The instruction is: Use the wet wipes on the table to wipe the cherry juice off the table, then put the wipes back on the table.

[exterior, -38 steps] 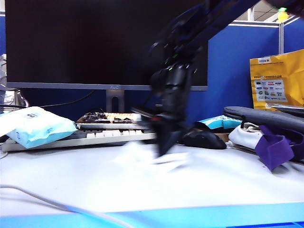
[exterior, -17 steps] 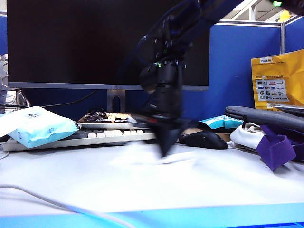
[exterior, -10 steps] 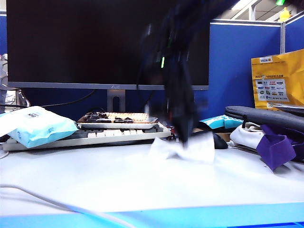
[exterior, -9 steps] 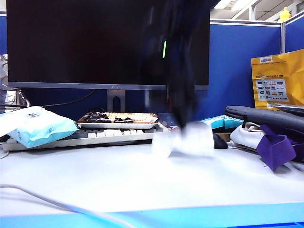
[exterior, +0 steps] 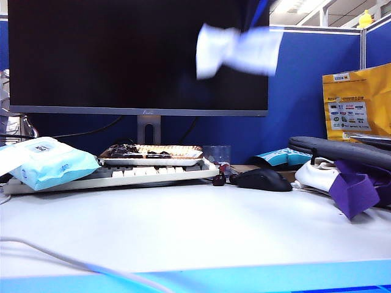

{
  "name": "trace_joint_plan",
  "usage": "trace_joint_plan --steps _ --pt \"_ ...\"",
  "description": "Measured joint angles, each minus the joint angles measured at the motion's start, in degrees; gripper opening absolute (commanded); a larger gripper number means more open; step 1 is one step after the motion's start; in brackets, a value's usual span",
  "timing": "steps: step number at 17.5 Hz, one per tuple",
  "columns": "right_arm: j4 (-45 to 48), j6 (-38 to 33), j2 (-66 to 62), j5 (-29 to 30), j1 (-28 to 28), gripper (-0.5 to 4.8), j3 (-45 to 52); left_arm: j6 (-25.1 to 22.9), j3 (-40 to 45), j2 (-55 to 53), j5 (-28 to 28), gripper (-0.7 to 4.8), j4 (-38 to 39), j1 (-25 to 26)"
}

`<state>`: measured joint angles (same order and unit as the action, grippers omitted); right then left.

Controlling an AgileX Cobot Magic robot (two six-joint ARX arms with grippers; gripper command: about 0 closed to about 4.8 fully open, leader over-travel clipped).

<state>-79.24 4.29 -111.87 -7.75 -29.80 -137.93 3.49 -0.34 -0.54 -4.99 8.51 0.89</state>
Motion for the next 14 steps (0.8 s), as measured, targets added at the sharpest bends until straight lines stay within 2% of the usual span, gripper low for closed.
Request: trace_joint_plan --steps 8,11,14 --pt "-0.3 -0.5 9.0 0.3 0.0 -0.01 0.3 0.0 0.0 0.0 0.0 -0.04 0.0 0.0" --pt "-0.3 -2.1 11.6 3.0 0.0 -0.01 0.1 0.0 0.0 0.0 0.0 -0.04 0.0 0.0" --pt "3.7 -1.4 11.4 3.7 0.0 -0.01 2.1 0.0 0.0 0.0 0.0 -0.04 0.0 0.0"
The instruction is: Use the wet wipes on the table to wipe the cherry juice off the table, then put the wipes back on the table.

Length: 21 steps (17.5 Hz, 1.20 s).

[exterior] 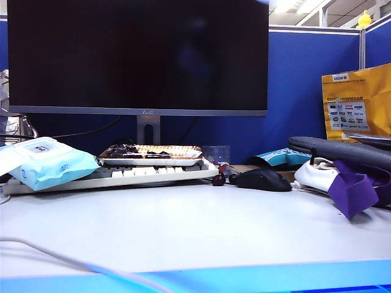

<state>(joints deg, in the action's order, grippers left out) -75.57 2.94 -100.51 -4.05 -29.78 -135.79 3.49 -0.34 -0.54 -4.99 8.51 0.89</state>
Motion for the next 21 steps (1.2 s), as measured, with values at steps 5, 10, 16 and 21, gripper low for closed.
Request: trace_joint_plan --steps 5,10,16,21 --pt "22.7 2.4 -0.3 8.3 0.0 -0.01 21.8 0.0 0.0 0.0 0.0 -0.03 0.0 0.0" --pt "42.0 2.4 -3.5 11.4 0.0 -0.01 37.4 0.0 0.0 0.0 0.0 -0.04 0.0 0.0" --pt "52.2 0.4 -17.1 14.8 -1.2 -0.01 37.2 0.0 0.0 0.0 0.0 -0.04 0.0 0.0" --pt "53.8 -2.0 -24.7 15.3 -1.1 -0.01 37.1 0.0 0.0 0.0 0.0 -0.04 0.0 0.0"
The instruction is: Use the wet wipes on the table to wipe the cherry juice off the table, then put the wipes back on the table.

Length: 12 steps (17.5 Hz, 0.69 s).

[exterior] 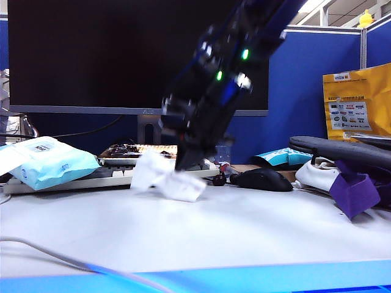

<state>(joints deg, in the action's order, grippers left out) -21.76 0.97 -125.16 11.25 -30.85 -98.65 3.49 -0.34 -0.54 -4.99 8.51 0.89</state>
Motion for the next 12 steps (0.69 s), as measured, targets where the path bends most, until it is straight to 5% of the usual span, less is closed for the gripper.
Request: trace_joint_plan --steps 7,12 --pt "1.2 -0.3 -5.3 7.4 -0.5 -0.01 -0.2 0.0 0.0 0.0 0.0 -0.04 0.0 0.0" --pt "-6.1 3.0 -5.2 27.8 -5.4 -0.01 -0.3 0.0 0.0 0.0 0.0 -0.04 0.0 0.0"
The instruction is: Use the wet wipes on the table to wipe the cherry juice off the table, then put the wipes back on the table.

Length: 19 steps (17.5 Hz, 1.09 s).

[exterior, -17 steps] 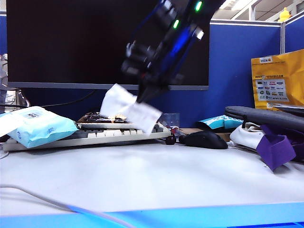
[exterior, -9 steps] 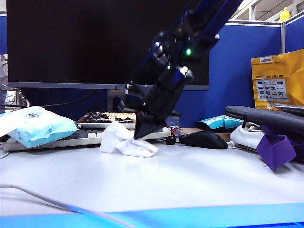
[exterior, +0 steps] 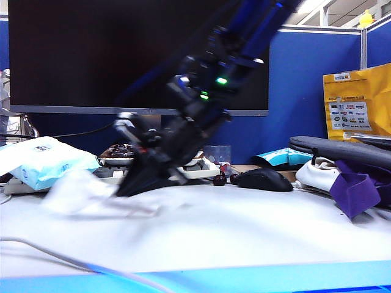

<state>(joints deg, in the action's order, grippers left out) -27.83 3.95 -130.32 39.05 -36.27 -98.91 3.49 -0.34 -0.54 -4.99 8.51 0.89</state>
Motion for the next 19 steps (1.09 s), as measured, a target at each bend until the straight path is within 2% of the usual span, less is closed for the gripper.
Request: trace_joint_plan --steps 2,4,5,6,7,8,9,10,11,12,13,14,15,17,19 --pt "-4.7 2.1 0.0 -7.6 -1.9 -0.01 0.0 0.0 0.0 0.0 0.0 -0.04 0.0 0.0" --pt "-4.0 2.5 1.0 -23.1 -2.8 -0.01 -0.7 0.0 0.0 0.0 0.0 -0.04 0.0 0.0" --pt "-1.0 1.2 0.9 -36.0 -2.0 -0.01 -1.0 0.0 0.0 0.0 0.0 -0.03 0.0 0.0" --pt "-0.1 0.2 0.9 -42.7 -0.7 -0.01 -1.0 0.0 0.0 0.0 0.0 -0.04 0.0 0.0" --pt "0.4 -0.4 0.8 -47.0 1.0 -0.01 -1.0 0.0 0.0 0.0 0.0 -0.03 0.0 0.0" --pt "0.9 -0.8 0.7 -48.7 2.7 -0.01 -0.9 0.0 0.0 0.0 0.0 -0.04 0.0 0.0" --pt "1.5 -0.8 0.6 -47.9 4.0 -0.01 -0.9 0.0 0.0 0.0 0.0 -0.03 0.0 0.0" --pt "2.1 0.1 0.6 -42.1 5.2 -0.01 -0.9 0.0 0.0 0.0 0.0 -0.03 0.0 0.0" --pt "2.7 1.3 0.5 -34.5 5.7 -0.01 -0.9 0.0 0.0 0.0 0.0 -0.04 0.0 0.0" --pt "2.8 2.1 0.4 -29.5 5.7 -0.01 -0.8 0.0 0.0 0.0 0.0 -0.03 0.0 0.0" --pt "2.2 3.8 0.1 -20.7 4.4 -0.01 -0.7 0.0 0.0 0.0 0.0 -0.04 0.0 0.0" --pt "1.3 5.0 -0.1 -14.8 2.9 -0.01 -0.5 0.0 0.0 0.0 0.0 -0.04 0.0 0.0" --pt "-0.8 6.3 -0.7 -6.5 -0.4 -0.01 -0.1 0.0 0.0 0.0 0.0 -0.03 0.0 0.0" --pt "-1.1 7.0 -0.5 -10.1 -3.4 -0.01 -0.2 0.0 0.0 0.0 0.0 -0.04 0.0 0.0" --pt "1.0 7.6 0.2 -24.5 -5.1 -0.01 -0.7 0.0 0.0 0.0 0.0 -0.04 0.0 0.0"
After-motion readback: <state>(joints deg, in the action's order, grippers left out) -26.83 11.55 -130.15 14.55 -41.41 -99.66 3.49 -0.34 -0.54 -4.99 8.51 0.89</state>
